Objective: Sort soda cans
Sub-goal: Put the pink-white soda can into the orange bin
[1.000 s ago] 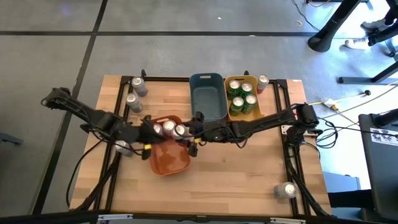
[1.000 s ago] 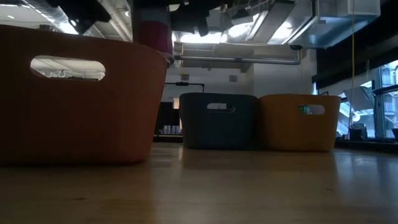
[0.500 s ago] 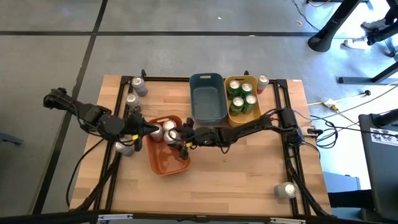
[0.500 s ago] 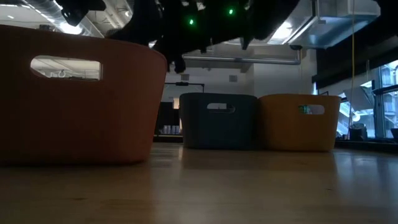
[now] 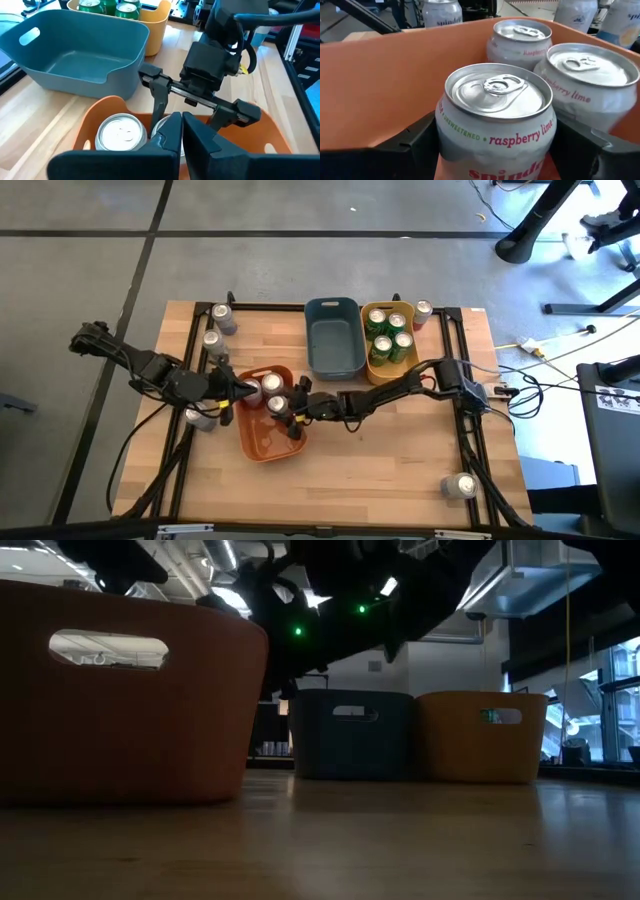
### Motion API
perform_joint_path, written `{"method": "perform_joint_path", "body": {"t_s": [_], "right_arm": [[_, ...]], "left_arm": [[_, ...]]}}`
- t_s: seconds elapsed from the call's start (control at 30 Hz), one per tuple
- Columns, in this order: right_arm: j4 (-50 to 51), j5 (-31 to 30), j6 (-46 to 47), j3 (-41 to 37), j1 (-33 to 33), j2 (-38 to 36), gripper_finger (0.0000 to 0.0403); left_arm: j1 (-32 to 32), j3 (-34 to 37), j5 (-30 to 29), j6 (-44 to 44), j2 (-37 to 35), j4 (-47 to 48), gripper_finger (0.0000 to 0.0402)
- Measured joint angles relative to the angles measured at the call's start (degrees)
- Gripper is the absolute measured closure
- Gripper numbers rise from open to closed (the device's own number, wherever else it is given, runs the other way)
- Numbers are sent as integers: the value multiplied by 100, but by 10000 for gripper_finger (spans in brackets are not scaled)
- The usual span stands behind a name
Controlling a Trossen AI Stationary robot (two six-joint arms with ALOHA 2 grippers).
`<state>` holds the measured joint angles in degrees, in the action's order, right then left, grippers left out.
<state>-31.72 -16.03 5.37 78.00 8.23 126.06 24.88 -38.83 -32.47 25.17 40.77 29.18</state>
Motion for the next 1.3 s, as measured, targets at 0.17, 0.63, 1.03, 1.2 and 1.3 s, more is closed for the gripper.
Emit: {"method": "perform_joint_path", "body": {"t_s": [0.17, 0.63, 1.03, 1.2, 1.3], "right_arm": [[48, -143, 7, 2, 0, 0, 106], [410, -138, 17, 2, 2, -163, 33], [2578, -403, -66, 4, 0, -1949, 36], [2881, -933, -198, 6, 0, -2481, 36], [2821, -1253, -845, 7, -2, -2670, 36]], "left_arm": [[0, 0, 0, 9, -2, -7, 394], [0, 0, 2, 21, -2, -25, 394], [0, -2, 4, 4, -2, -23, 394], [-11, -2, 4, -2, -2, -30, 394], [-35, -2, 4, 25, -2, -39, 394]]}}
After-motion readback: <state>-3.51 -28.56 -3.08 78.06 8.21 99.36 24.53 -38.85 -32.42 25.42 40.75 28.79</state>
